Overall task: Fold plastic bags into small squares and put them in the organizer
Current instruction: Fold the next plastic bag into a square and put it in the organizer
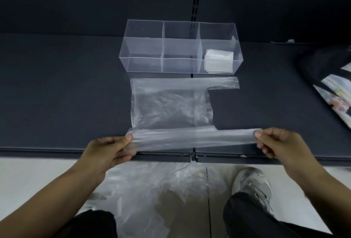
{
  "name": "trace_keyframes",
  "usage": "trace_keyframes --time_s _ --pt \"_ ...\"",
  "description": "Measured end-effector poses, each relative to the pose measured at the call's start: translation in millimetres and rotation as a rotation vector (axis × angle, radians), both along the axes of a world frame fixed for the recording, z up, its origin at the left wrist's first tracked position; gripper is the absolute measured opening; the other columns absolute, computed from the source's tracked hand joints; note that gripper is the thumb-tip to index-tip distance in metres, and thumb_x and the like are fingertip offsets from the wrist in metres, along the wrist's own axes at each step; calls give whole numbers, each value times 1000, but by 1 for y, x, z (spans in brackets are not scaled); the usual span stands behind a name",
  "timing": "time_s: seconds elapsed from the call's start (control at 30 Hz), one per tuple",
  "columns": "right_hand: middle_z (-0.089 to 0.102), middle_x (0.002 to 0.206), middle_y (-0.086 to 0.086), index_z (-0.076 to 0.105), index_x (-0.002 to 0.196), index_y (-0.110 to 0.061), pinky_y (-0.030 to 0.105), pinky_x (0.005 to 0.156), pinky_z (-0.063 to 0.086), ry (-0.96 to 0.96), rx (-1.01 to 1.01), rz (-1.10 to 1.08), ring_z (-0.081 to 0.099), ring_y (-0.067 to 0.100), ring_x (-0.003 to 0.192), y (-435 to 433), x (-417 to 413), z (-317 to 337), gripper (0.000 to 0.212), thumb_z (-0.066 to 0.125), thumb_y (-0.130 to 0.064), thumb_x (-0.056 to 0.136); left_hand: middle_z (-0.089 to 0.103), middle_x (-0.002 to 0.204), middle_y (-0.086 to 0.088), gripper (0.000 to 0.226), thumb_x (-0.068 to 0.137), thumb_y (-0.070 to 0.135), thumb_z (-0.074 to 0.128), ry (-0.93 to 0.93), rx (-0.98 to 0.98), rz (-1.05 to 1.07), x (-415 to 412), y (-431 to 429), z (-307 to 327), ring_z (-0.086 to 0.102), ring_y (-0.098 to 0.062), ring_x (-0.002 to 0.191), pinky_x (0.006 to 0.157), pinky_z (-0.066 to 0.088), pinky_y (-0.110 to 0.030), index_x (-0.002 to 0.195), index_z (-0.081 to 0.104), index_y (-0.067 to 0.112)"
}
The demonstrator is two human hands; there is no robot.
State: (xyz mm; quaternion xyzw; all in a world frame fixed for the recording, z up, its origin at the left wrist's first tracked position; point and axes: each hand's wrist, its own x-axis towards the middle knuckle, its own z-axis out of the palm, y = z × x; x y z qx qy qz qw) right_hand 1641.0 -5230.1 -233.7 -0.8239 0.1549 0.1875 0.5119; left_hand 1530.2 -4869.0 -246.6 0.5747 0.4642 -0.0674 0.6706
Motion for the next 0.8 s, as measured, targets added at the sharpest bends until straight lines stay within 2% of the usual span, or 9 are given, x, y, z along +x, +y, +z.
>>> trace_keyframes --time_s 0.1,0.17,0.27,0.33,0.4,0.5,0.6,0.67,0.8 --pt "63 53 -1 66 65 -16 20 48 42 -86 -263 105 49 4 42 -9 1 -7 22 69 -21 87 72 73 -17 14 83 13 71 6 44 -38 -3 -8 -2 72 -26 65 48 54 -21 83 69 0" --pt "66 61 -4 65 74 -19 25 54 40 -146 -483 160 56 7 53 -10 0 -5 14 71 -27 85 70 70 -18 14 84 16 71 11 125 -112 -6 -12 0 70 -22 56 46 51 -21 82 68 2" --pt "61 93 7 61 101 -14 35 70 45 -340 -719 153 57 29 85 2 0 4 22 71 -21 83 64 63 -1 17 83 30 71 -33 683 -321 -10 -10 3 62 -9 51 45 43 -13 84 61 17" --pt "55 107 16 62 111 -9 43 87 43 -597 -717 201 52 36 100 30 -1 9 32 70 -13 81 61 77 5 10 89 29 64 -239 1098 -434 -9 -15 8 57 -9 68 59 42 -14 87 59 21" --pt "52 124 15 59 122 -9 37 103 33 -740 -572 406 47 31 118 77 -8 14 38 64 -11 85 62 98 -3 15 96 19 51 -427 1300 -596 -3 -25 6 55 -17 90 83 43 -24 101 64 13" --pt "30 154 8 38 145 -9 30 119 11 -699 -373 834 22 21 144 145 -22 4 49 48 -21 98 54 136 -15 38 98 16 42 -437 1348 -871 11 -34 -6 49 -30 127 111 31 -38 131 54 1" --pt "5 161 5 16 152 -12 36 121 -1 -672 -523 1056 1 19 149 162 -24 -27 60 36 -38 102 12 157 -7 73 95 56 10 -225 1371 -1125 17 -29 -20 11 -22 147 120 7 -40 150 16 8" --pt "-2 161 1 7 153 -17 38 120 -4 -662 -706 1048 -5 17 148 144 -17 -44 69 25 -56 98 -1 158 -3 82 89 67 -1 -133 1411 -1177 14 -20 -32 -3 -17 147 120 2 -41 150 2 13" --pt "13 160 5 18 152 -15 44 120 7 -606 -853 831 9 21 148 79 -2 -53 77 13 -64 92 7 160 -6 88 89 71 1 -52 1428 -1156 5 -9 -38 3 -20 148 120 9 -46 152 10 10"
